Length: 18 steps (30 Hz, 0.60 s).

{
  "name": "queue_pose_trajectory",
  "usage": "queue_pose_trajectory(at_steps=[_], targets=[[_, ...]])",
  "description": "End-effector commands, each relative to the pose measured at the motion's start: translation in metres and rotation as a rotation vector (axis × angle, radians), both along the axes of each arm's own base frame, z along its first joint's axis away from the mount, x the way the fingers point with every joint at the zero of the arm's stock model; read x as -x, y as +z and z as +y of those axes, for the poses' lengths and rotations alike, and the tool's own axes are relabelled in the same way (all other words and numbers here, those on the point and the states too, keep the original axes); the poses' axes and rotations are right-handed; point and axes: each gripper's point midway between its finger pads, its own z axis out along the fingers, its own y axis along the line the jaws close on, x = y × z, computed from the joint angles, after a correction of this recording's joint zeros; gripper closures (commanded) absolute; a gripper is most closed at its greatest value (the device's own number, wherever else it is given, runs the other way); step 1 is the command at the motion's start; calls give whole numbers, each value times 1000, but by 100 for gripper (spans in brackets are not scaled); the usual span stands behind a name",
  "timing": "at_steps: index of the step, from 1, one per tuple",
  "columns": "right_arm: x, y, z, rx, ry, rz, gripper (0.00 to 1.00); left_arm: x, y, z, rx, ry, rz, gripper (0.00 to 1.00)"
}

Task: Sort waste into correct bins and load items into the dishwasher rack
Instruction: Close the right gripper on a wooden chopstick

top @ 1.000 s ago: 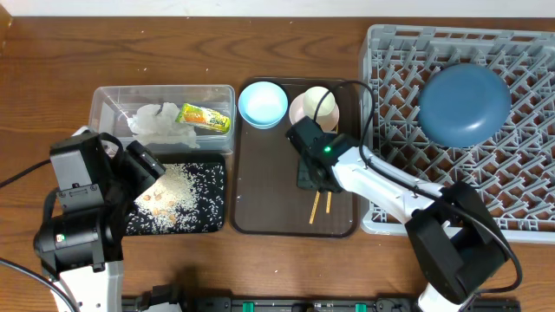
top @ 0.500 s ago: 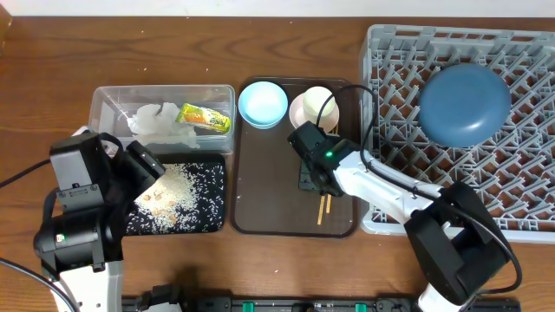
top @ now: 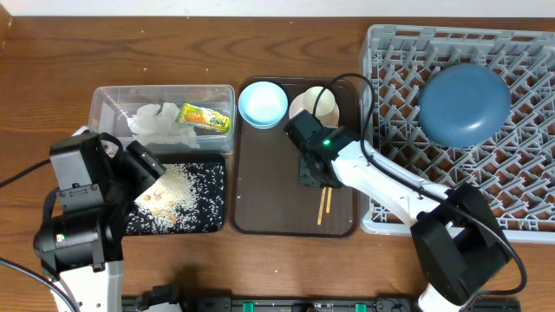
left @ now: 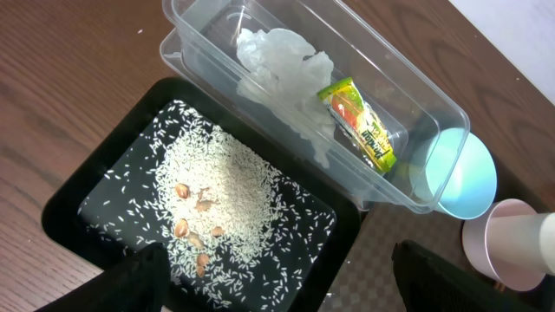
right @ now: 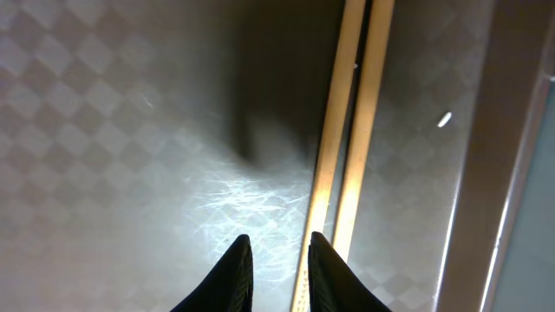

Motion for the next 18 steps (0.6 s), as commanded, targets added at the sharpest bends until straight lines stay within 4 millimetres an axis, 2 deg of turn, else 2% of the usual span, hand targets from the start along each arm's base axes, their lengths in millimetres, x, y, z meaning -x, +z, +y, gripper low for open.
queue_pose_trajectory(at_steps=[1, 18], targets=[[6, -6, -6, 29, -10, -5, 81, 0, 4, 3, -14, 8, -5, 16], [20, -33, -14, 32, -22, 2, 87, 0, 4, 3, -14, 8, -5, 16]])
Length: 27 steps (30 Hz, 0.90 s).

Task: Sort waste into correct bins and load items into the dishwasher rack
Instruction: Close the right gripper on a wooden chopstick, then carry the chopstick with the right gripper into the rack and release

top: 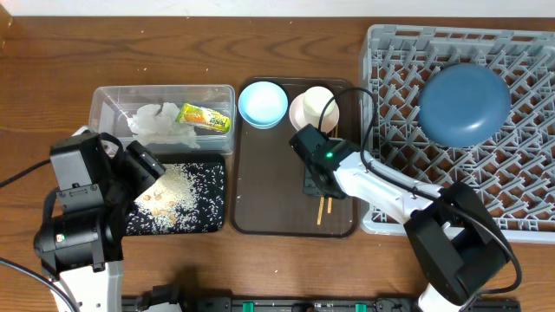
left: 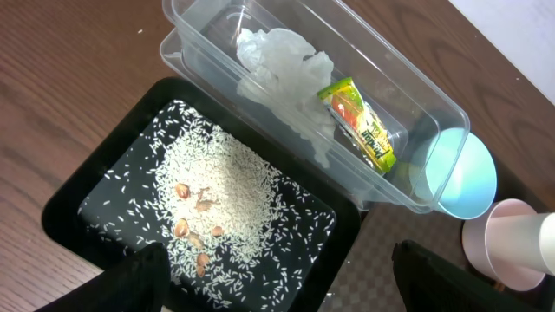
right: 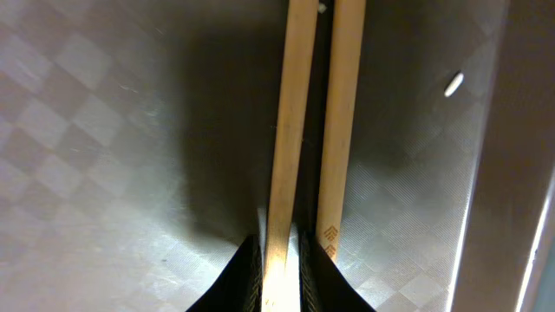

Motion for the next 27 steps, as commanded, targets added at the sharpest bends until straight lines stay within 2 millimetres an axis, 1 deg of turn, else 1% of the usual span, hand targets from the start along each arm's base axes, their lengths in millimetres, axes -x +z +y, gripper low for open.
queue_pose_trajectory(at_steps=[1, 4, 7, 11, 14, 17, 22, 25, 27], targets=[[8, -3, -2, 23, 2, -2, 88, 0, 4, 3, -14, 8, -5, 16], [8, -4, -4, 26, 1, 1, 92, 0, 4, 3, -14, 8, -5, 16], [6, -4, -2, 19, 1, -6, 99, 0, 4, 3, -14, 8, -5, 16], [-1, 3, 4, 2, 1, -26, 99, 0, 4, 3, -14, 8, -5, 16], [-11, 15, 8, -16, 6, -53, 99, 0, 4, 3, -14, 8, -5, 15], [-24, 39, 7, -40, 1, -90, 99, 0, 4, 3, -14, 8, -4, 15], [-38, 91, -4, -82, 8, -172, 99, 0, 4, 3, -14, 8, -5, 15], [-44, 121, -23, -101, -12, -229, 99, 0, 4, 3, -14, 8, -5, 16], [-46, 137, -40, -102, -25, -255, 99, 0, 4, 3, -14, 8, -5, 15]])
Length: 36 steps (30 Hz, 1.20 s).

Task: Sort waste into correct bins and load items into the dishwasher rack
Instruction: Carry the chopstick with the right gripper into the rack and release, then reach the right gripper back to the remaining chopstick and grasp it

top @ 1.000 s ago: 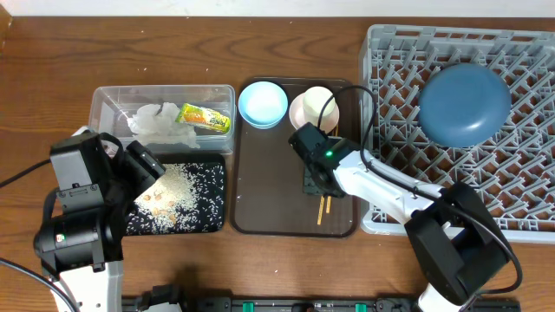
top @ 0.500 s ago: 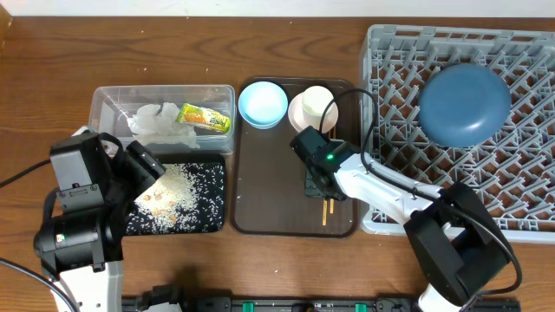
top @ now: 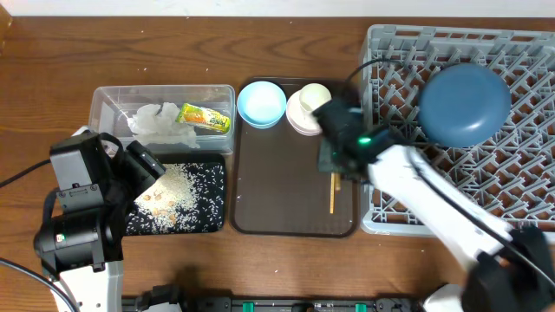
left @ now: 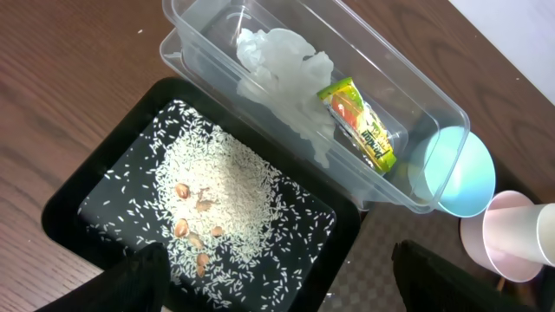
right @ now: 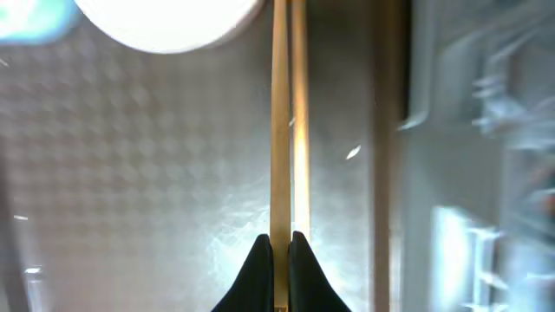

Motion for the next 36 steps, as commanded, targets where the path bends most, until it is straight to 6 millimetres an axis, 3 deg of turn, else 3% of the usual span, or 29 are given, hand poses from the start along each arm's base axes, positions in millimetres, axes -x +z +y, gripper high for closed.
queue_pose_trajectory(at_steps=[1, 5, 9, 18, 28, 36], targets=[[-11, 38, -28, -1, 1, -90, 99, 0, 4, 3, -14, 8, -5, 15], [-18, 60, -56, 16, 24, -149, 99, 0, 4, 3, -14, 8, -5, 15], [-24, 68, -74, 36, 18, -181, 99, 0, 4, 3, -14, 8, -5, 15], [-47, 57, -103, 167, 37, -202, 99, 0, 4, 3, -14, 8, -5, 15], [-58, 14, -107, 198, 30, -101, 99, 0, 4, 3, -14, 8, -5, 15], [-59, 29, -102, 169, 40, -135, 89, 0, 4, 3, -14, 8, -4, 15]])
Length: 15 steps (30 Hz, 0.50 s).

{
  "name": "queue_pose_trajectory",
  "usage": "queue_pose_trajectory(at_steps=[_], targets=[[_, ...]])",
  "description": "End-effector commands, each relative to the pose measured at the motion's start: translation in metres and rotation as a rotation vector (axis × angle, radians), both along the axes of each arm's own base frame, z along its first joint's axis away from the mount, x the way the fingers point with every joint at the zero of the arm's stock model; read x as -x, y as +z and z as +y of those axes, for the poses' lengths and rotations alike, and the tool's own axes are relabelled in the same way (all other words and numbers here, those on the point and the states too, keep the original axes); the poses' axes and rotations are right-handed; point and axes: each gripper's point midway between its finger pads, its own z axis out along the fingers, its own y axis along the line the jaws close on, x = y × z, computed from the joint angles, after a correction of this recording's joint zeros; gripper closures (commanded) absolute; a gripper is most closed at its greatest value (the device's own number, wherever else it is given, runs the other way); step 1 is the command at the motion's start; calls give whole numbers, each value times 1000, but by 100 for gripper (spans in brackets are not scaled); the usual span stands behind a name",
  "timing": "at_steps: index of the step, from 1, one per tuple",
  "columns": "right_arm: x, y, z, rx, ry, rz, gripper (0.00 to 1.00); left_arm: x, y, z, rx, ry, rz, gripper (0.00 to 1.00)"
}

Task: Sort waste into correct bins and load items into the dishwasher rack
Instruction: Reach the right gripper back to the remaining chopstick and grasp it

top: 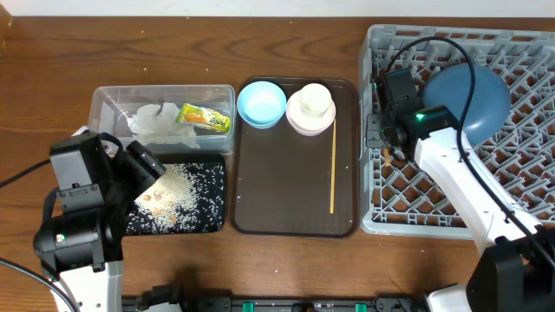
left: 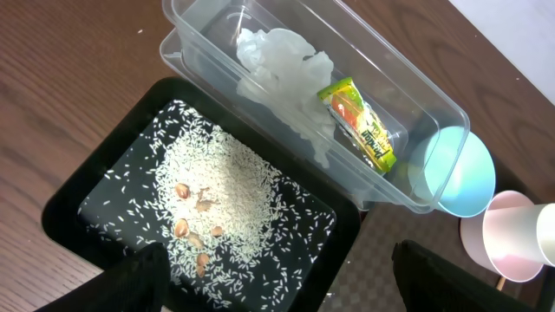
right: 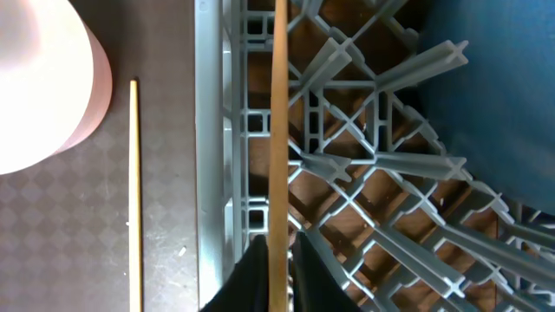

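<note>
My right gripper (right: 277, 260) is shut on one wooden chopstick (right: 279, 130) and holds it over the left edge of the grey dishwasher rack (top: 520, 199). In the overhead view the right gripper (top: 382, 139) is just inside the rack's left wall. A second chopstick (top: 332, 173) lies loose on the brown tray (top: 277, 208), seen as well as a thin chopstick (right: 133, 191) in the right wrist view. My left gripper (left: 277, 286) is open and holds nothing, above the black tray of rice (left: 217, 199).
A big dark blue bowl (top: 464, 102) lies upside down in the rack. A light blue bowl (top: 262, 103) and a pink cup (top: 311, 106) stand at the brown tray's far end. The clear bin (top: 104, 104) holds crumpled tissue and a yellow-green wrapper (top: 205, 117).
My right gripper was over the right side of the brown tray with the chopsticks; it is now over the rack's left edge with one chopstick. The other lies on the tray. The left arm is unmoved.
My right gripper was slightly open beside the two chopsticks on the brown tray. Then it was shut on one of them. Later it held it nearer the tray's right side, and now it holds it over the rack. The left gripper stayed open over the rice tray.
</note>
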Motion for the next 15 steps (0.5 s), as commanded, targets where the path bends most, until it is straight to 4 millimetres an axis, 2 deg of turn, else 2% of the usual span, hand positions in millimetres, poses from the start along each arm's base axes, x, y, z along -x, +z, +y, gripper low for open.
queue_pose_trajectory(at_steps=[1, 5, 6, 9, 13, 15], targets=[[-4, 24, 0, -16, 6, -57, 88, 0, 4, 3, -14, 8, -5, 15], [-2, 33, 1, -28, 13, -77, 80, 0, 4, 3, -14, 8, -5, 15], [0, 33, 7, -53, 47, -68, 80, 0, 4, 3, -14, 8, -5, 15], [10, 32, 37, -196, 141, -22, 82, 0, 4, 3, -14, 8, -5, 15], [35, 37, 92, -420, 293, 62, 81, 0, 4, 3, -14, 8, -5, 15], [46, 34, 103, -424, 289, 97, 80, 0, 4, 3, -14, 8, -5, 15]])
